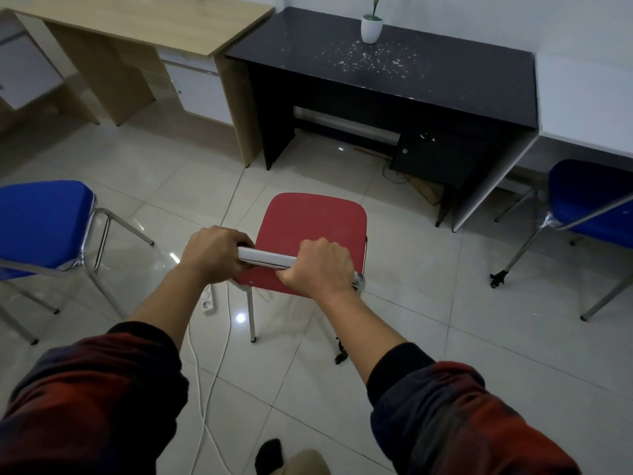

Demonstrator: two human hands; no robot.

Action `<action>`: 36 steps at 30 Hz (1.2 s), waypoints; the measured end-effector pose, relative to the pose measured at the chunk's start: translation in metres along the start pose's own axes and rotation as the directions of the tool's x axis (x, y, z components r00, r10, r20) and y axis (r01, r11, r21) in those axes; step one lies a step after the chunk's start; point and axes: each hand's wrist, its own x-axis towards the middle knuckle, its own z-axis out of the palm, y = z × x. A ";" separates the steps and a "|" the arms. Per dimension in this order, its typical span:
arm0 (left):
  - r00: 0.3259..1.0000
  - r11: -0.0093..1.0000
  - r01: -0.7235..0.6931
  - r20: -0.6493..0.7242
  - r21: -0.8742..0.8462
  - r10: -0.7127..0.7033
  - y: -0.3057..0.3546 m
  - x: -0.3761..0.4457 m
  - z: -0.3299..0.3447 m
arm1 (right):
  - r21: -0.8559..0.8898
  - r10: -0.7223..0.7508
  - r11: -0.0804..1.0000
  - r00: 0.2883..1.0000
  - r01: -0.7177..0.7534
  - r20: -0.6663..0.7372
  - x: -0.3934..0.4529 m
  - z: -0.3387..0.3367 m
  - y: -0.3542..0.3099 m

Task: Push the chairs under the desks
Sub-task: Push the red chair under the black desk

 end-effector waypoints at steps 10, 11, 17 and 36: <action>0.997 0.997 -0.078 0.004 -0.016 0.078 -0.080 0.095 -0.020 | -0.019 0.108 0.994 0.994 -0.109 -0.027 0.102 0.001 -0.048; 0.996 0.996 -0.088 0.010 -0.013 0.088 -0.084 0.101 -0.023 | -0.026 0.116 0.993 0.993 -0.116 -0.026 0.110 0.001 -0.052; 0.986 0.988 -0.157 0.064 -0.009 0.157 -0.102 0.137 -0.038 | -0.012 0.137 0.991 0.990 -0.137 -0.018 0.144 -0.007 -0.061; 0.992 0.995 -0.102 0.073 -0.013 0.102 -0.088 0.191 -0.045 | -0.002 0.105 0.994 0.994 -0.105 -0.040 0.203 -0.016 -0.025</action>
